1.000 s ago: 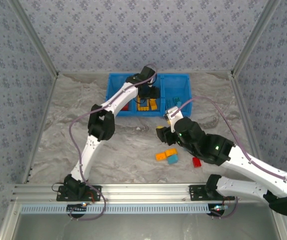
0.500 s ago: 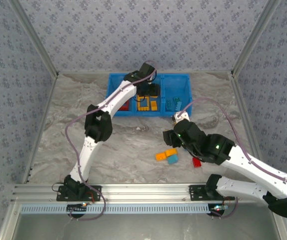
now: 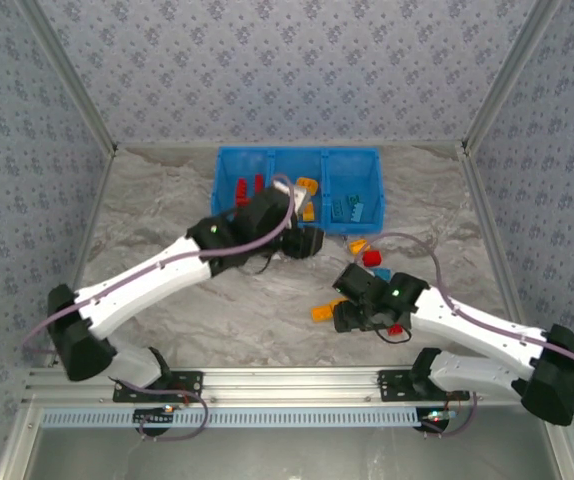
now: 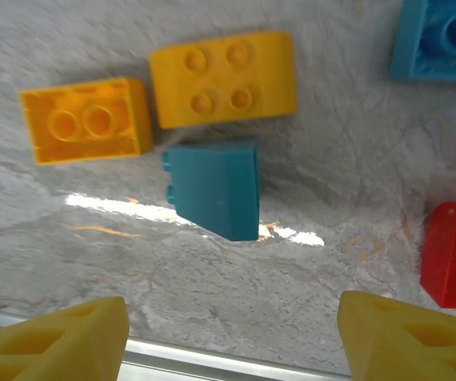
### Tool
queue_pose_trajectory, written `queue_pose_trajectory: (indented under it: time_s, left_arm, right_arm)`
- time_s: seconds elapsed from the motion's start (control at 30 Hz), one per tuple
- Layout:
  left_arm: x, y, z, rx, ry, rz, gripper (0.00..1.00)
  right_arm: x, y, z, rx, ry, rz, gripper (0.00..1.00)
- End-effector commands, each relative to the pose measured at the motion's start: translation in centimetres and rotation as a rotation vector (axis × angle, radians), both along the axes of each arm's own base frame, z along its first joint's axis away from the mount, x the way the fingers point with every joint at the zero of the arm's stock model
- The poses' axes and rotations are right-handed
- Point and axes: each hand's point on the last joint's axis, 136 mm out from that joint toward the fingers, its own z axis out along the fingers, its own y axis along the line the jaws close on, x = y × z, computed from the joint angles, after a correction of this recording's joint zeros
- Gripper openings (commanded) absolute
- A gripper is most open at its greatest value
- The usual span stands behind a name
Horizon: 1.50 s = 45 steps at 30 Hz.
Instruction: Sort the legos into containers by color
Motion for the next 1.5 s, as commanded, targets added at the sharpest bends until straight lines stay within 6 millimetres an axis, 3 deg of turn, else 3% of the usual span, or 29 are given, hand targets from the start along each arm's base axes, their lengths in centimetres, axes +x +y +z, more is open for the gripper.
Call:
queue_pose_trajectory:
  time_s: [0.0,0.2,0.43,0.57,0.83,1.07,1.23,1.37,1.47]
  left_arm:
    - [-3.4,0.9,-1.3,0.032,-0.008,-0.001,0.66]
    - [-9.3,2.9,-1.8,0.027,-0.084,-0.014,0.66]
    - [-13.8,3.7,-3.9,-0.008,-0.058,-0.059,0.64]
    - [-14.3,3.8,-4.4,-0.045,-0.028,-0.067,0.63]
    - [-13.9,3.7,-3.4,-0.054,-0.063,-0.064,0.63]
    - [-13.9,3.1,-2.7,-0.079,-0.078,-0.074,0.63]
    - [-14.0,2.4,-1.6,-0.102,-0.091,-0.089,0.63]
    - [-13.8,0.8,1.0,-0.119,-0.145,-0.113,0.64]
    - [-13.0,-0.6,3.6,-0.128,-0.206,-0.095,0.64]
  right_arm:
    - [0.0,0.9,-1.1,0.008,0.038,0.060,0.75]
    - [1.7,1.8,-2.4,0.010,0.032,0.073,0.75]
    - [1.6,1.6,-4.4,-0.038,0.084,0.065,0.73]
    - [1.8,1.7,-4.8,-0.039,0.078,0.064,0.71]
    - [2.4,1.6,-6.2,-0.085,0.089,0.057,0.63]
    - [3.1,1.6,-6.3,-0.105,0.061,0.054,0.46]
    - [2.9,1.2,-4.0,-0.102,0.019,0.051,0.40]
    - [3.1,-0.4,0.8,-0.050,-0.047,-0.011,0.40]
    - [5.3,-1.3,4.8,0.016,-0.113,-0.055,0.40]
